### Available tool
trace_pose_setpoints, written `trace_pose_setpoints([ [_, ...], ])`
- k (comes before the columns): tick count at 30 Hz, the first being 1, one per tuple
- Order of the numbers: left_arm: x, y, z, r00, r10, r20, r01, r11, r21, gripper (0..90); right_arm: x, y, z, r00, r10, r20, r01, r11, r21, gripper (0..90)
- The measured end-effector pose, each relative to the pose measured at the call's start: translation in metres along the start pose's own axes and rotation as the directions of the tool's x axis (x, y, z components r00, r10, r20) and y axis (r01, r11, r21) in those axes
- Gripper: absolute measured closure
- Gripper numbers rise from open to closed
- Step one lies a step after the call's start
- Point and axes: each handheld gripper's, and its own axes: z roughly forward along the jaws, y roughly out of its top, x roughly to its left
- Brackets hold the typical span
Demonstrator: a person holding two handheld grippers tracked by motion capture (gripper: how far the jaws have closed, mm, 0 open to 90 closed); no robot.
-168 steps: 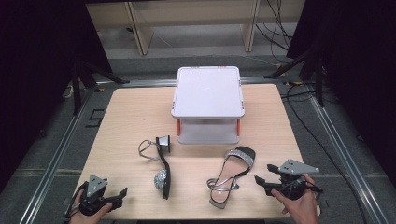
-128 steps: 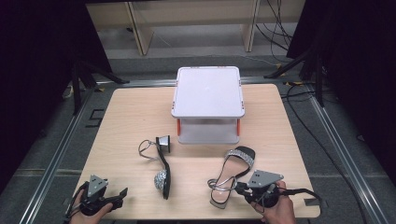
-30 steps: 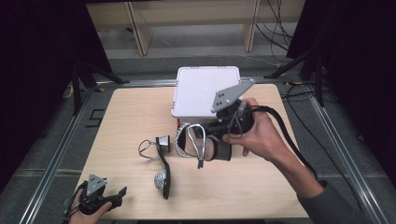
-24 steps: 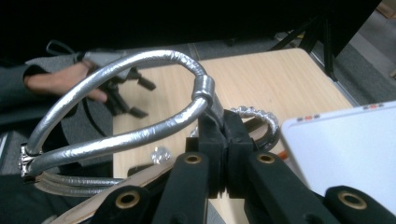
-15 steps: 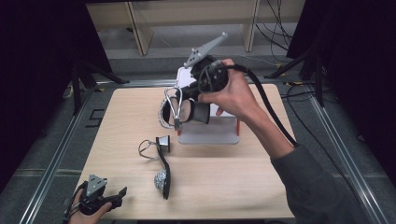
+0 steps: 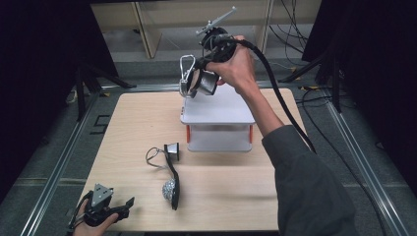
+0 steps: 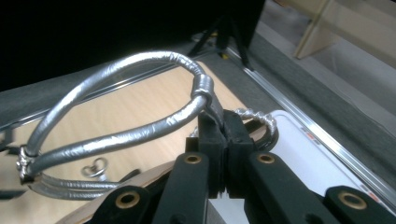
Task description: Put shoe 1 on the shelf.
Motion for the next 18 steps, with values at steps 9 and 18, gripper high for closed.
trace_pose_setpoints([
  [9, 0.000, 0.000, 0.000, 1.0000, 0.004, 0.002, -0.004, 1.0000, 0.000, 17.1, -0.034, 0.002, 0.022, 0.9887, 0.112, 0.099, -0.110, 0.994, -0.026, 88.7],
  [18, -0.001, 0.000, -0.001, 0.9999, 0.014, 0.004, -0.014, 0.9999, 0.007, 17.0, -0.054, -0.004, 0.042, 0.9689, 0.178, 0.171, -0.172, 0.984, -0.050, 88.7],
])
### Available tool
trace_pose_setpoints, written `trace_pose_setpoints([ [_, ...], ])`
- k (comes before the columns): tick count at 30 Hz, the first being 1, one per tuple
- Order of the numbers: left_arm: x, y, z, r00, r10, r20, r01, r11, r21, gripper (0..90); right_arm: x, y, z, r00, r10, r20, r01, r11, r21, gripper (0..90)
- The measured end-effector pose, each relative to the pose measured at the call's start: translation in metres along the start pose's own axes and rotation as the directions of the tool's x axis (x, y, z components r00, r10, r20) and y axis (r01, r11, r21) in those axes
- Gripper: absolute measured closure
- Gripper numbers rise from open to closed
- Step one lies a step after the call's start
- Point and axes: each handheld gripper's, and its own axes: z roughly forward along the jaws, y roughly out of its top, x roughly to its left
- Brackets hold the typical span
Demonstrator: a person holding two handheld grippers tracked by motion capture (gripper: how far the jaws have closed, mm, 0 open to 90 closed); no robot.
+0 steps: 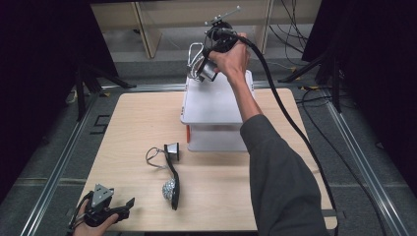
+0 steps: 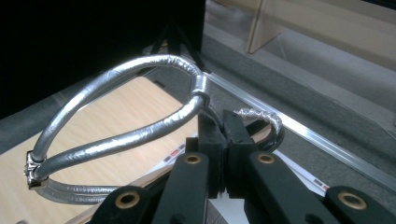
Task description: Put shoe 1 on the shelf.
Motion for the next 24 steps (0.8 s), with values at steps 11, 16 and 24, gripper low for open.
trace_pose_setpoints([
  [11, 0.000, 0.000, 0.001, 0.9999, 0.011, 0.000, -0.011, 0.9999, 0.004, 17.0, -0.011, -0.015, 0.018, 0.9976, 0.069, 0.003, -0.069, 0.995, -0.066, 88.5],
  [16, 0.000, 0.000, -0.001, 1.0000, -0.001, 0.000, 0.001, 1.0000, -0.008, 17.0, 0.000, -0.021, 0.017, 0.9988, 0.046, -0.015, -0.046, 0.999, 0.001, 87.6],
  [24, -0.001, 0.000, -0.001, 1.0000, 0.006, -0.005, -0.006, 1.0000, -0.001, 17.0, 0.024, -0.032, 0.025, 0.9953, -0.018, -0.095, 0.026, 0.996, 0.086, 85.5],
])
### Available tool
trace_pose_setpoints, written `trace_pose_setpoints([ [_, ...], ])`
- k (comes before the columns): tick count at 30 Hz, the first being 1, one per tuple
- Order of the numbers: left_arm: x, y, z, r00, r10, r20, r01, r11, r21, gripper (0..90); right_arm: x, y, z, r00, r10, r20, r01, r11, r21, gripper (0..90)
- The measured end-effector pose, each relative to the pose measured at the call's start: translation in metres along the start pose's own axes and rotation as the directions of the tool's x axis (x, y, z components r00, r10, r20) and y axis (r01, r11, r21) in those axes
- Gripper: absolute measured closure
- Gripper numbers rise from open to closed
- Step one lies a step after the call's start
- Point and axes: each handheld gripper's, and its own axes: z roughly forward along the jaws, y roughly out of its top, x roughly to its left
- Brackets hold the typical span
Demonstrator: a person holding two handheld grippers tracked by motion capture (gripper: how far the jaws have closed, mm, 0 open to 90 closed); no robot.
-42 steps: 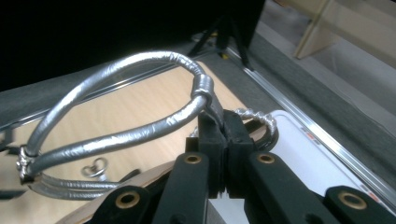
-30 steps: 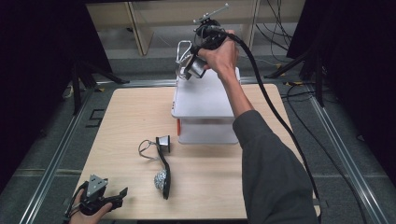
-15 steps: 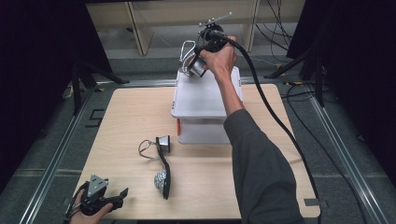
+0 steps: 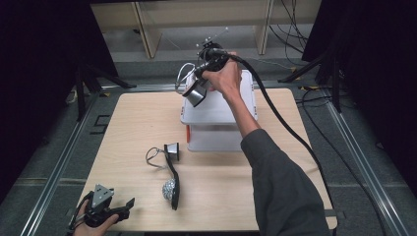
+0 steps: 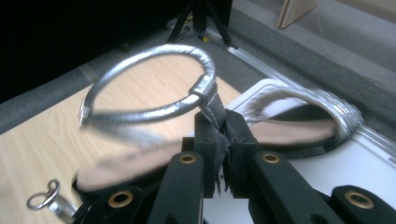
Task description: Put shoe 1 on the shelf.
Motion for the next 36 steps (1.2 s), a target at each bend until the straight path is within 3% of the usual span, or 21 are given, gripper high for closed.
trace_pose_setpoints([
  [6, 0.000, 0.000, 0.000, 1.0000, -0.001, 0.000, 0.001, 1.0000, -0.001, 17.0, 0.004, -0.008, 0.003, 0.9994, -0.014, -0.030, 0.015, 0.999, 0.030, 84.4],
  [9, 0.000, 0.000, 0.000, 1.0000, -0.002, 0.000, 0.002, 1.0000, -0.001, 17.1, -0.002, -0.017, 0.003, 0.9989, -0.011, -0.045, 0.012, 1.000, 0.027, 84.5],
  [10, 0.000, 0.000, 0.000, 1.0000, -0.002, 0.000, 0.002, 1.0000, 0.000, 17.1, -0.004, -0.020, 0.001, 0.9987, 0.010, -0.050, -0.009, 0.999, 0.032, 84.5],
  [14, -0.001, 0.000, 0.001, 1.0000, -0.008, 0.000, 0.008, 1.0000, -0.006, 17.0, -0.018, -0.031, -0.006, 0.9990, 0.026, -0.036, -0.025, 0.999, 0.025, 85.0],
  [15, 0.000, 0.000, 0.001, 0.9999, 0.007, -0.008, -0.007, 0.9999, 0.009, 17.0, -0.018, -0.031, -0.006, 0.9990, 0.026, -0.036, -0.025, 0.999, 0.025, 85.0],
  [17, -0.001, 0.000, 0.001, 1.0000, -0.007, -0.004, 0.007, 1.0000, 0.001, 17.1, -0.026, -0.038, -0.009, 0.9997, 0.018, -0.014, -0.017, 0.999, 0.043, 85.1],
  [19, -0.001, 0.000, 0.002, 1.0000, -0.009, 0.002, 0.009, 1.0000, 0.003, 17.1, -0.031, -0.044, -0.008, 0.9992, 0.031, -0.026, -0.030, 0.999, 0.037, 85.0],
  [22, -0.002, 0.000, 0.002, 1.0000, -0.006, -0.003, 0.006, 1.0000, 0.006, 17.1, -0.033, -0.051, -0.006, 0.9975, 0.044, -0.055, -0.042, 0.999, 0.034, 84.8],
  [29, -0.001, 0.000, 0.002, 1.0000, -0.007, 0.001, 0.007, 1.0000, 0.005, 17.1, -0.033, -0.050, -0.003, 0.9978, 0.048, -0.045, -0.046, 0.998, 0.035, 83.8],
  [33, -0.001, 0.000, 0.001, 1.0000, -0.005, 0.000, 0.005, 1.0000, 0.005, 17.1, -0.034, -0.053, -0.004, 0.9992, 0.038, -0.010, -0.038, 0.998, 0.041, 75.6],
  [36, -0.001, 0.000, 0.001, 1.0000, -0.010, -0.001, 0.010, 0.9999, -0.004, 17.1, -0.031, -0.053, -0.011, 0.9992, 0.025, 0.031, -0.026, 0.999, 0.039, 58.7],
])
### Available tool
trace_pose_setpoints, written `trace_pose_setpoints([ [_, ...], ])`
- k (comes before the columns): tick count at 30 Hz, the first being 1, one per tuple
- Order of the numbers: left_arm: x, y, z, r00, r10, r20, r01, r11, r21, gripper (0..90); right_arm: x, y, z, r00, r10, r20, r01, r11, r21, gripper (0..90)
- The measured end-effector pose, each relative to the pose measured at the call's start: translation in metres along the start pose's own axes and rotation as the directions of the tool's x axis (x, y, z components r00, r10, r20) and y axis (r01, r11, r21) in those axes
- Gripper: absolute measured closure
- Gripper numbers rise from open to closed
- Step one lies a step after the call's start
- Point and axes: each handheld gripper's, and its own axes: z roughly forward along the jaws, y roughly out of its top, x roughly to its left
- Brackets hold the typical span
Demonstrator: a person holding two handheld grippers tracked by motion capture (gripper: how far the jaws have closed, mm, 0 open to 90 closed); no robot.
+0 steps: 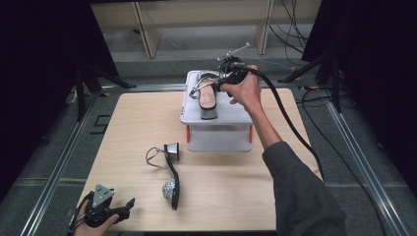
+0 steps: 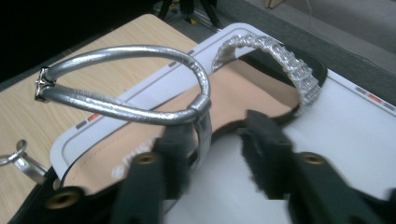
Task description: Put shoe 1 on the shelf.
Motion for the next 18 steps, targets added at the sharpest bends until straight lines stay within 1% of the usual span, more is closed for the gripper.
trace_pose_setpoints([
  [1, 0.000, 0.000, 0.000, 1.0000, -0.002, 0.001, 0.002, 1.0000, 0.000, 17.1, 0.002, -0.001, -0.004, 1.0000, -0.001, 0.003, 0.001, 1.000, 0.008, 53.0],
  [2, 0.000, 0.000, 0.000, 1.0000, -0.002, 0.001, 0.002, 1.0000, 0.000, 17.1, 0.002, -0.001, -0.004, 1.0000, -0.001, 0.003, 0.001, 1.000, 0.008, 53.0],
  [3, 0.001, 0.000, 0.001, 0.9999, 0.010, -0.005, -0.010, 0.9999, 0.013, 17.1, 0.004, -0.003, -0.010, 1.0000, 0.001, 0.006, -0.001, 1.000, 0.007, 48.8],
  [4, 0.001, 0.000, 0.001, 1.0000, 0.008, -0.004, -0.008, 0.9999, 0.013, 17.1, 0.009, -0.009, -0.025, 1.0000, 0.008, -0.002, -0.008, 1.000, -0.030, 44.1],
  [5, 0.001, 0.000, 0.001, 0.9999, 0.010, -0.007, -0.010, 0.9999, 0.013, 17.1, 0.011, -0.013, -0.031, 0.9998, 0.018, -0.011, -0.019, 0.999, -0.038, 42.8],
  [6, 0.001, 0.000, 0.000, 0.9999, 0.014, -0.010, -0.014, 0.9998, 0.013, 17.1, 0.013, -0.017, -0.037, 0.9989, 0.032, -0.033, -0.034, 0.998, -0.048, 41.5],
  [7, 0.001, 0.000, 0.000, 0.9999, 0.011, -0.009, -0.011, 0.9999, 0.010, 17.1, 0.017, -0.023, -0.043, 0.9964, 0.073, -0.043, -0.075, 0.996, -0.042, 40.0],
  [8, 0.000, 0.000, 0.000, 1.0000, 0.003, -0.005, -0.003, 1.0000, 0.004, 17.1, 0.020, -0.028, -0.049, 0.9962, 0.071, -0.051, -0.073, 0.996, -0.046, 39.2],
  [9, 0.000, 0.000, 0.000, 1.0000, 0.003, -0.005, -0.003, 1.0000, 0.004, 17.1, 0.020, -0.028, -0.049, 0.9962, 0.071, -0.051, -0.073, 0.996, -0.046, 39.2],
  [10, 0.001, 0.000, 0.000, 0.9998, 0.015, -0.014, -0.015, 0.9998, 0.013, 17.1, 0.020, -0.034, -0.054, 0.9982, 0.025, -0.055, -0.029, 0.998, -0.063, 39.1],
  [11, 0.001, 0.000, 0.001, 0.9999, 0.007, -0.008, -0.007, 0.9999, 0.011, 17.1, 0.027, -0.049, -0.065, 0.9976, 0.011, -0.069, -0.016, 0.997, -0.079, 37.5],
  [12, 0.001, 0.000, 0.000, 0.9999, 0.013, -0.010, -0.013, 0.9998, 0.017, 17.1, 0.030, -0.054, -0.069, 0.9975, 0.004, -0.070, -0.009, 0.997, -0.078, 37.4],
  [14, 0.001, 0.000, 0.000, 0.9999, 0.012, -0.010, -0.012, 0.9998, 0.017, 17.1, 0.039, -0.068, -0.075, 0.9968, -0.003, -0.080, -0.004, 0.996, -0.084, 37.2],
  [15, 0.001, 0.000, 0.000, 0.9999, 0.010, -0.009, -0.010, 0.9998, 0.015, 17.1, 0.039, -0.068, -0.075, 0.9968, -0.003, -0.080, -0.004, 0.996, -0.084, 37.2],
  [16, 0.002, 0.000, 0.000, 0.9999, 0.012, -0.010, -0.011, 0.9998, 0.017, 17.1, 0.054, -0.086, -0.079, 0.9960, -0.032, -0.083, 0.026, 0.997, -0.075, 36.7],
  [17, 0.001, 0.000, 0.000, 0.9999, 0.009, -0.010, -0.009, 0.9999, 0.013, 17.1, 0.054, -0.086, -0.079, 0.9960, -0.032, -0.083, 0.026, 0.997, -0.075, 36.7],
  [18, 0.000, 0.000, 0.001, 1.0000, -0.006, -0.006, 0.006, 1.0000, -0.004, 17.1, 0.065, -0.102, -0.078, 0.9914, -0.049, -0.121, 0.040, 0.997, -0.072, 36.5],
])
